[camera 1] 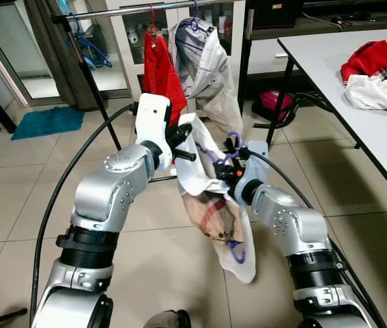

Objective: Hang hanger

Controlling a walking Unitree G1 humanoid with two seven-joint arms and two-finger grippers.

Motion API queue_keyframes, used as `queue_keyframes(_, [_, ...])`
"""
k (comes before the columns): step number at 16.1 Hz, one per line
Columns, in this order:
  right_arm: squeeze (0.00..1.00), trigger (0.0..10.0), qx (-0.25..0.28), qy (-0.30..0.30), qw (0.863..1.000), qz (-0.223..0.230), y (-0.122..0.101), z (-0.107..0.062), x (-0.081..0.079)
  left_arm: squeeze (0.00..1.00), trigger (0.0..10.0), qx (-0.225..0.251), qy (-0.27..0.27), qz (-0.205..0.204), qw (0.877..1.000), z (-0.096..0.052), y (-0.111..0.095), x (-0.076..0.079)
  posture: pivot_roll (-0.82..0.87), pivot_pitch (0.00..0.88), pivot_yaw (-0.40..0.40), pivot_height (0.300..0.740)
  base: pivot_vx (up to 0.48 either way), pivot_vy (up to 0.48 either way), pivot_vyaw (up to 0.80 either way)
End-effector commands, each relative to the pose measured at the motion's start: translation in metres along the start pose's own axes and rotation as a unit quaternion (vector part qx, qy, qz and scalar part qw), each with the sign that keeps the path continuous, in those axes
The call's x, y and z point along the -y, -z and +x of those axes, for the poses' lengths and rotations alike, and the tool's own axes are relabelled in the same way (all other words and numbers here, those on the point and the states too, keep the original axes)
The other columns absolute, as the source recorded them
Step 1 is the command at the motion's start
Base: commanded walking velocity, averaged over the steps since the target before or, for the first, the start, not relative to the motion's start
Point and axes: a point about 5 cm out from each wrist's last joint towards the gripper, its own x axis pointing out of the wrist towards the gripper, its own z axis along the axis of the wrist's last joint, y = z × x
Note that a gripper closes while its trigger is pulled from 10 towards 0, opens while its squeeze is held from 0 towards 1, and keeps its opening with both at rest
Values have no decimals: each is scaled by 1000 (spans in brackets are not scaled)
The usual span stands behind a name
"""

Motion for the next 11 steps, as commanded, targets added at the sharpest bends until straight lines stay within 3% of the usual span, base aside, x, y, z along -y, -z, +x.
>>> queue_keyframes(1, [0, 10000, 0, -16, 1000, 11, -5, 2, -5, 0, 0, 3, -16, 1, 1000, -2, -6, -10, -63, 0, 116, 740, 0, 0, 0])
queue_keyframes(5, [0, 10000, 0, -20, 999, 36, -8, 5, -5, 0, 0, -10, -15, -2, 1000, -3, -3, -16, -71, 0, 114, 740, 0, 0, 0])
queue_keyframes(6, [0, 10000, -2, -19, 999, 33, -8, 4, -5, 0, 1490, -19, -23, 2, 1000, -3, -1, -18, -71, 0, 114, 740, 0, 0, 0])
queue_keyframes(7, [0, 10000, -3, -18, 999, 27, -7, 3, -4, 0, 10000, -15, -17, -4, 1000, -3, -2, -16, -71, 0, 114, 740, 0, 0, 0])
queue_keyframes(8, [0, 10000, -2, -14, 1000, 20, -7, 2, -3, 1000, 10000, -1, 6, -11, 1000, -4, -6, -12, -76, 0, 116, 740, 0, 0, 0])
queue_keyframes(11, [0, 10000, 2, -9, 1000, 9, -6, 1, -1, 1000, 10000, 10, 61, -8, 998, -7, -13, 1, -74, 0, 120, 740, 0, 0, 0])
